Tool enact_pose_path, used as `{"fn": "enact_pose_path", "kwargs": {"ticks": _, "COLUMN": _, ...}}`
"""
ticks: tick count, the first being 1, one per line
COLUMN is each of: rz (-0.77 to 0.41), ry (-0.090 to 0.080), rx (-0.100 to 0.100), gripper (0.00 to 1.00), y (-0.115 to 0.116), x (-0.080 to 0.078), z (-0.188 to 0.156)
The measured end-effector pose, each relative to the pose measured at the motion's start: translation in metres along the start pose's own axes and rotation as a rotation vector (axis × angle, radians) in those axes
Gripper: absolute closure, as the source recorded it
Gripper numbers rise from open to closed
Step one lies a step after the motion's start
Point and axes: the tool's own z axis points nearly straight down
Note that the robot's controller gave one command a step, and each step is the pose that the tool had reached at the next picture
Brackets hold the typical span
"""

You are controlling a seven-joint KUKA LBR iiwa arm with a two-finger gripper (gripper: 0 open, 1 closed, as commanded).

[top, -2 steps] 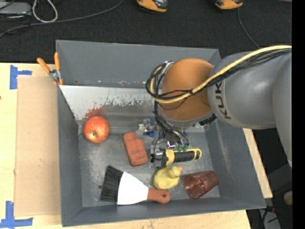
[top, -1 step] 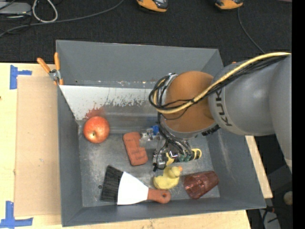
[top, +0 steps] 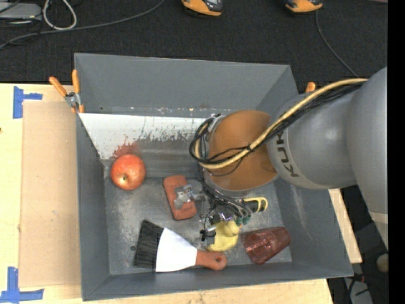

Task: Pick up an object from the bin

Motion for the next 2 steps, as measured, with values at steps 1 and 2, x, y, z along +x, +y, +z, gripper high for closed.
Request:
{"fn": "enact_pose_path", "kwargs": {"ticks": 1, "rz": 0.225, "ry": -0.003, "rx": -0.001, "gripper": 1.0, "y": -0.0328, "x": -0.0367, "z": 0.0344}}
{"fn": "enact_pose_path", "kwargs": {"ticks": 2, "rz": 0.227, "ry": -0.003, "rx": -0.001, "gripper": 1.0, "y": -0.0329, "x": -0.0366, "z": 0.0345}}
